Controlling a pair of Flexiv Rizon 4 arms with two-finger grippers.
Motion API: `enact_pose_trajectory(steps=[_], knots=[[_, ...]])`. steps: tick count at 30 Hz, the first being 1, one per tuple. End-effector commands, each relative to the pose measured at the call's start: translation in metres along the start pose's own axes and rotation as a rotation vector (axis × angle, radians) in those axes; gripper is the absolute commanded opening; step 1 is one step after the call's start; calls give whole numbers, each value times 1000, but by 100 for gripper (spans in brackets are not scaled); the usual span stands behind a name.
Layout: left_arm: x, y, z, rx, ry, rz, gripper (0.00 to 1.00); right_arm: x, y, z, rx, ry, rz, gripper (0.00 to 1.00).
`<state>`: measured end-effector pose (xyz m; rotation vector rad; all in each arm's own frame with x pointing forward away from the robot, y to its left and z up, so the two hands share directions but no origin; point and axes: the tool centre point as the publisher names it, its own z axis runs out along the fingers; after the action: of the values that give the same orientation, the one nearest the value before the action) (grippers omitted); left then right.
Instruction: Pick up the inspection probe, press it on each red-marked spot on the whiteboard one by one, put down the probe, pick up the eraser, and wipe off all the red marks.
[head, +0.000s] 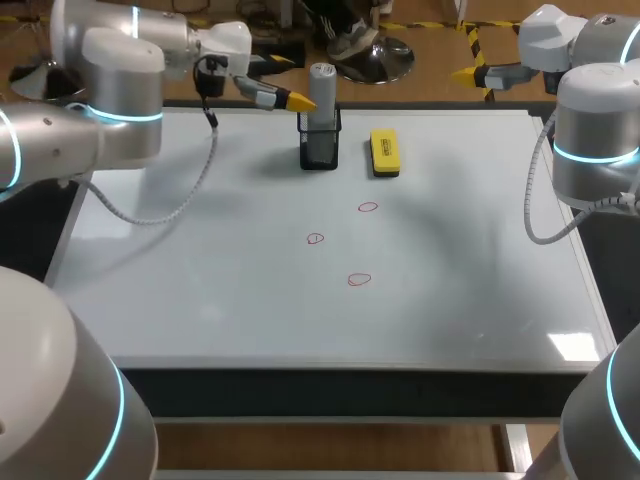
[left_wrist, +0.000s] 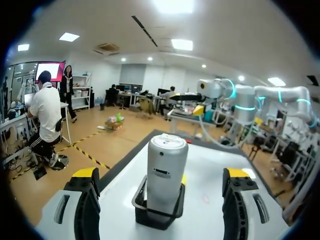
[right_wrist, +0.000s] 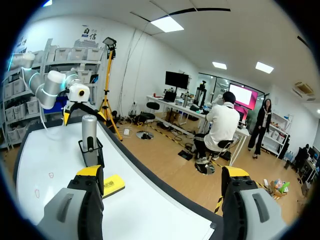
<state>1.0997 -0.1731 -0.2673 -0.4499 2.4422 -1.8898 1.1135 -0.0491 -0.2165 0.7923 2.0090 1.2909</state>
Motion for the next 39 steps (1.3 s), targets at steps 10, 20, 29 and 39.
enact_pose_trajectory(steps=[10,20,29,39], knots=[[2,6,35,7,-4,-10,100,0,0,0,2,1,0,100],[1,8,46,9,3,-15,100,0,0,0,2,1,0,100],[-5,11,47,5,0,-16,39,0,0,0,2,1,0,100],[-3,7,39,20,31,13,0,0,0,0,2,1,0,100]])
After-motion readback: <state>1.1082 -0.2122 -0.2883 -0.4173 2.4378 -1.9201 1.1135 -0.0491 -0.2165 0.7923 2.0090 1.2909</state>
